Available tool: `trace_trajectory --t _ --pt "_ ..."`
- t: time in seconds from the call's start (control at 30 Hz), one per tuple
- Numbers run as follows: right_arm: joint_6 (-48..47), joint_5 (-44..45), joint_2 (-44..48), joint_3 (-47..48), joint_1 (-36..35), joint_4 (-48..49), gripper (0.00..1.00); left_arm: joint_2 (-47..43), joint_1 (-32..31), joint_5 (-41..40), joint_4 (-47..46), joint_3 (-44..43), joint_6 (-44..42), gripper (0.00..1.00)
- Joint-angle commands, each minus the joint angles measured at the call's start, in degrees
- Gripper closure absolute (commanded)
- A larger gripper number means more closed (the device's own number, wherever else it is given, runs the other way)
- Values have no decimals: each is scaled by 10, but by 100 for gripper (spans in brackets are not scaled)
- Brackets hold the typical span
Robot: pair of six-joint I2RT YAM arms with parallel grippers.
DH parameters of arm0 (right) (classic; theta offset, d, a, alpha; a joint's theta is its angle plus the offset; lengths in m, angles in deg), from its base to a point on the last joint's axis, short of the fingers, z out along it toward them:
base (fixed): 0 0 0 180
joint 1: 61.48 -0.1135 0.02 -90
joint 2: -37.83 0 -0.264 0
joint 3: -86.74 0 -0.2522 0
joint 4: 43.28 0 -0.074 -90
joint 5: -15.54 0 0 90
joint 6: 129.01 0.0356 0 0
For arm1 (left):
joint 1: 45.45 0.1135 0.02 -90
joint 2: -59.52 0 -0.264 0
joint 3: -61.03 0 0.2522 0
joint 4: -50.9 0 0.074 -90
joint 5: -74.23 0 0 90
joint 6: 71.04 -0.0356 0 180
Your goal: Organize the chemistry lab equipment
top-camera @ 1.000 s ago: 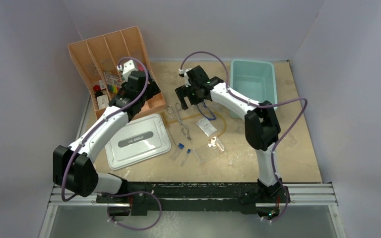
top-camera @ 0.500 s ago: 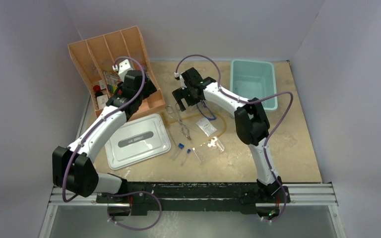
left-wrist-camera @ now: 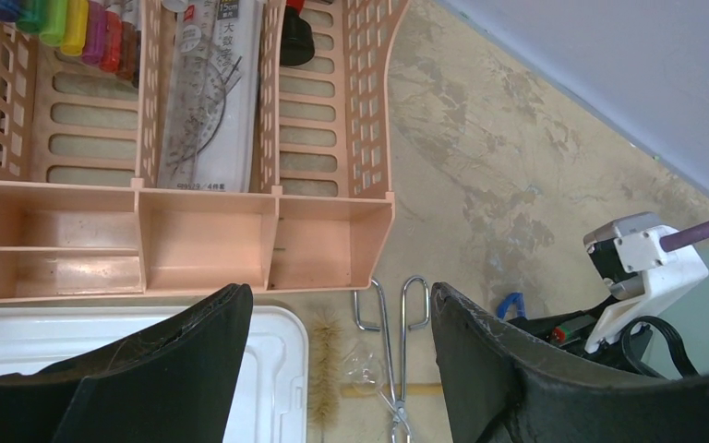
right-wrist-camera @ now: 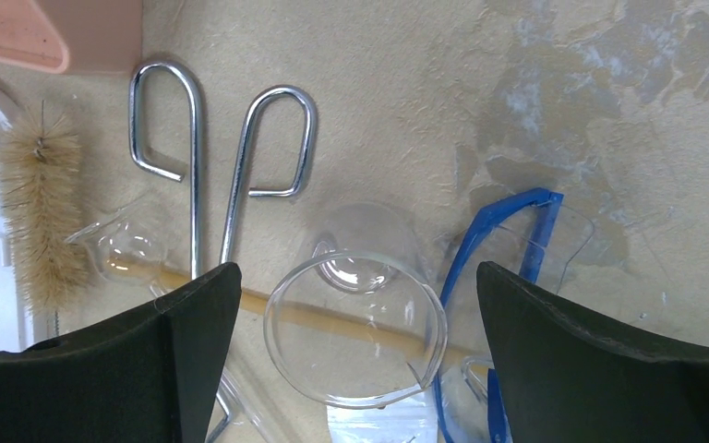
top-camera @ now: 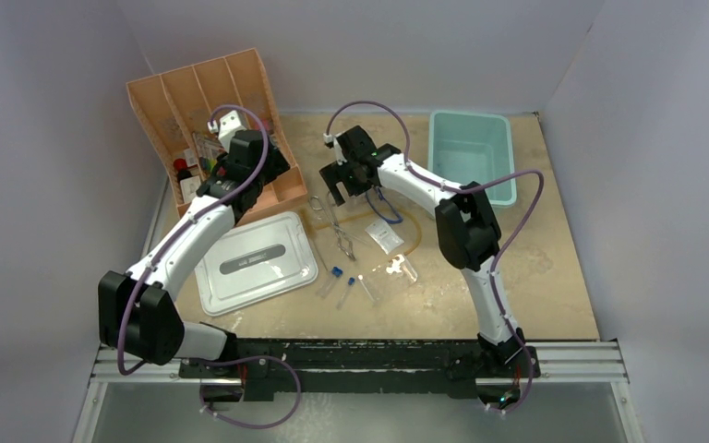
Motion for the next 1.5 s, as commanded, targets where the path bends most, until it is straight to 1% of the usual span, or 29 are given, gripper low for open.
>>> trace_trajectory --t 0.0,0.13,0.37,0.57,0.73,0.87,1.07,1.2,1.3,1.47 --pt "-10 28 29 14 -3 12 1 3 6 4 -23 -16 -1 30" --pt "-10 26 35 12 -3 12 1 3 7 3 -25 -16 -2 30" --pt "-10 -16 66 -10 -4 19 1 3 8 2 -26 -14 -4 31" --pt "-10 -20 112 -7 -3 21 1 -3 9 -4 -26 -13 -10 30" --pt "-10 12 161 -16 0 22 1 -15 9 -15 -30 -10 -25 30" --pt "-10 33 217 -58 11 34 1 -29 9 -32 -31 -8 -46 30" --pt "-10 33 299 -117 23 32 1 -50 9 -44 -32 -1 -68 30" --pt "-10 15 328 -134 29 16 1 -64 9 -25 -44 11 -78 30" --pt "-10 25 348 -145 29 7 1 -79 9 -5 -58 20 -95 28" --pt "-10 98 378 -144 31 -31 1 -118 9 22 -76 30 -142 27"
